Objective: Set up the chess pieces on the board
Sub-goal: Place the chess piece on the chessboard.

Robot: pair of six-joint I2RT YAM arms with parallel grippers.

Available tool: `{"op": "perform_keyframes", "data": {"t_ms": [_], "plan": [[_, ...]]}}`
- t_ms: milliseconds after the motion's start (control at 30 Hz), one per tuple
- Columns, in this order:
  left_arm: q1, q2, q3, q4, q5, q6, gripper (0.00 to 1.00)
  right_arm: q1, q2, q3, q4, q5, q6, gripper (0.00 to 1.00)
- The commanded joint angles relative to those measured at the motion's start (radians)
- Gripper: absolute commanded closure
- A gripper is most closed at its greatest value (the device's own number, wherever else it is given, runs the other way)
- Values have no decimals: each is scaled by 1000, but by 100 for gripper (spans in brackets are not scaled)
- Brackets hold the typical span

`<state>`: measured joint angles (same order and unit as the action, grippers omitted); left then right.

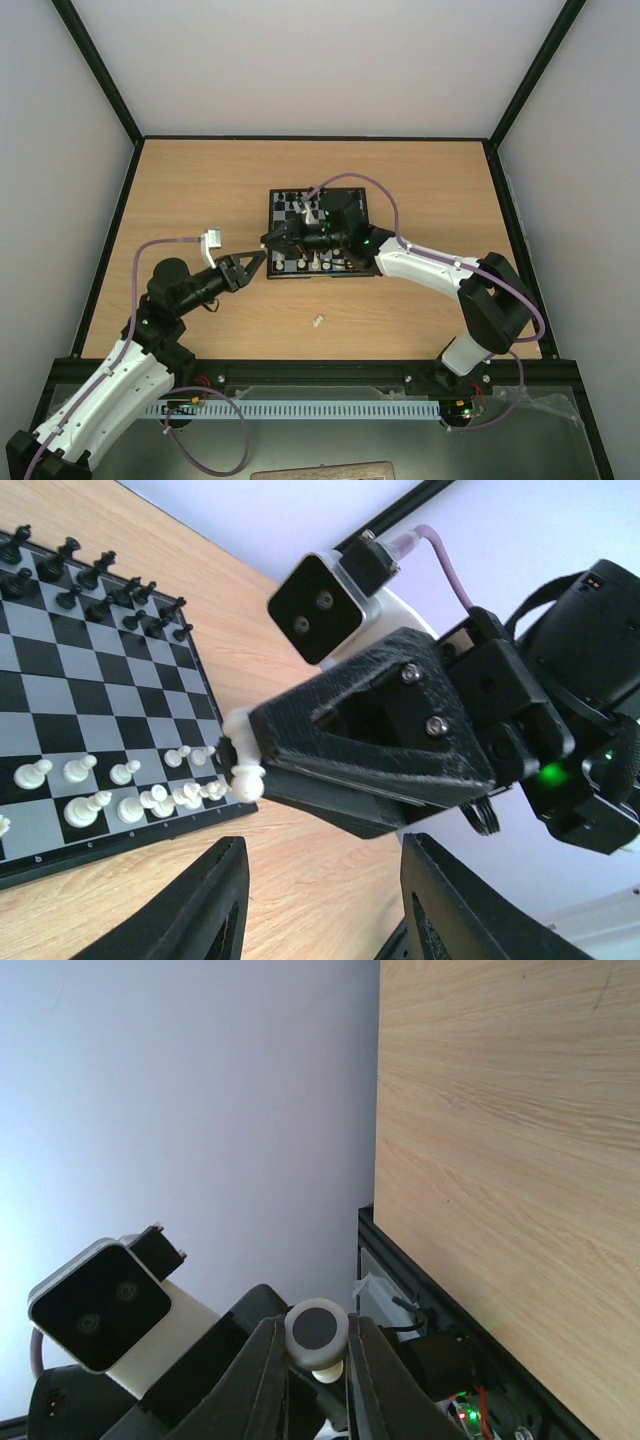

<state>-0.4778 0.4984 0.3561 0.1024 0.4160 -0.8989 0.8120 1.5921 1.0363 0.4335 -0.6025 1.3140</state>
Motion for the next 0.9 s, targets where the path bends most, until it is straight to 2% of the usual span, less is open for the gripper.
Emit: {"op": "perform_keyframes", "data": {"t_ms": [0,200,433,867], "plan": [[-2,-11,23,-19,-59,31,56,11,-19,-25,67,-28,49,95],[-2,-36,19,-52,-105,50,58,15,-31,-25,70,-37,58,95],[-4,-18,18,-35,-116,56,70,18,-33,-36,87,-43,74,95],[-36,25,17,-28,-173,85,70,23,-11,-24,93,-55,80,95]]}}
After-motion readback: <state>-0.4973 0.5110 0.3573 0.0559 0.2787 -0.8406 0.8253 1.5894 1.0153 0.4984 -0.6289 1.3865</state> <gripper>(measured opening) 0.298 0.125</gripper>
